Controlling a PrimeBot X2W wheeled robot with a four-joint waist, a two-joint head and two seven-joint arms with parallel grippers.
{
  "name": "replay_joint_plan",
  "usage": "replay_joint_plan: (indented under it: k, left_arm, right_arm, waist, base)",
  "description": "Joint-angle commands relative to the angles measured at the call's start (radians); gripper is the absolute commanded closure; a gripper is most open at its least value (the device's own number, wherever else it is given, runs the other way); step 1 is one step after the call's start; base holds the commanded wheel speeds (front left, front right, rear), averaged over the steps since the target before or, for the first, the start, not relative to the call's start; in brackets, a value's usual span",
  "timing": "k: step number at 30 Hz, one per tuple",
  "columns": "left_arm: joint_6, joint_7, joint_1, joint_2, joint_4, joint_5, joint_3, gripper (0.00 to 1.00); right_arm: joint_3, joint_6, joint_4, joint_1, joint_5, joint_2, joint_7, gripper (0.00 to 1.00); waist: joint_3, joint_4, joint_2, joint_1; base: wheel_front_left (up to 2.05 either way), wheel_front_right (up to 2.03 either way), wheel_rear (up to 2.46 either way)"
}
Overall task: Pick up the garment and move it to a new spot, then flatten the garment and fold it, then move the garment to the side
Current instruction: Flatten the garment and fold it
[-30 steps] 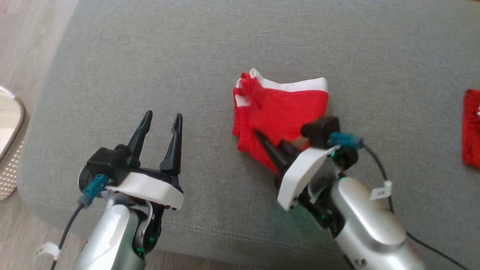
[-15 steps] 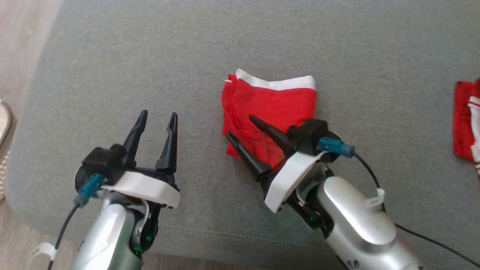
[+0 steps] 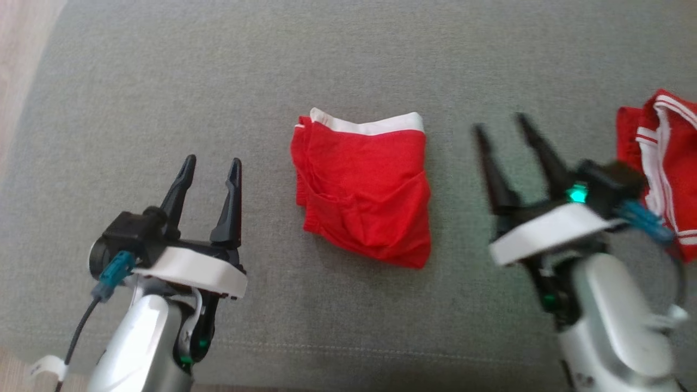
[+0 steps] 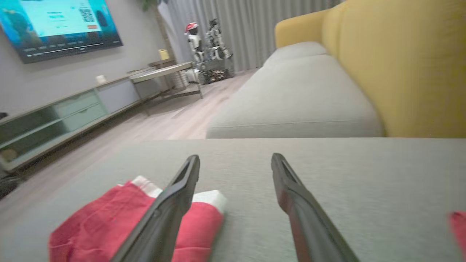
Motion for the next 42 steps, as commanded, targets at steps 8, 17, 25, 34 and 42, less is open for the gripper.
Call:
replay_joint_plan:
  k: [8, 17, 25, 34, 42]
  left_arm:
    - [0.017, 0.013, 0.008, 0.05, -0.07, 0.014, 0.043, 0.0]
    - [0.026, 0.025, 0.029, 0.067, -0.093, 0.01, 0.041, 0.0]
    - [0.031, 0.026, 0.032, 0.067, -0.098, 0.003, 0.036, 0.0]
    - [0.027, 0.023, 0.015, 0.066, -0.096, 0.0, 0.028, 0.0]
    - [0.019, 0.015, -0.011, 0.055, -0.08, -0.003, 0.016, 0.0]
  right_arm:
    - [-0.207, -0.001, -0.143, 0.123, -0.106, 0.018, 0.028, 0.0]
    - [-0.257, -0.001, -0.233, 0.175, -0.159, 0.018, 0.058, 0.0]
    - [-0.258, -0.001, -0.258, 0.183, -0.158, 0.018, 0.071, 0.0]
    - [-0.204, -0.001, -0.221, 0.161, -0.155, 0.018, 0.092, 1.0]
    - [0.053, -0.001, -0.034, 0.06, -0.054, 0.018, 0.067, 1.0]
  waist:
    - [-0.015, -0.032, 0.0, 0.0]
    - [-0.02, -0.044, 0.0, 0.0]
    - [-0.021, -0.04, 0.0, 0.0]
    - [-0.005, -0.017, 0.0, 0.0]
    - [0.017, 0.035, 0.0, 0.0]
  base:
    - [0.0, 0.0, 0.0]
    - [0.0, 0.0, 0.0]
    - [0.0, 0.0, 0.0]
    - [0.0, 0.0, 0.0]
    - [0.0, 0.0, 0.0]
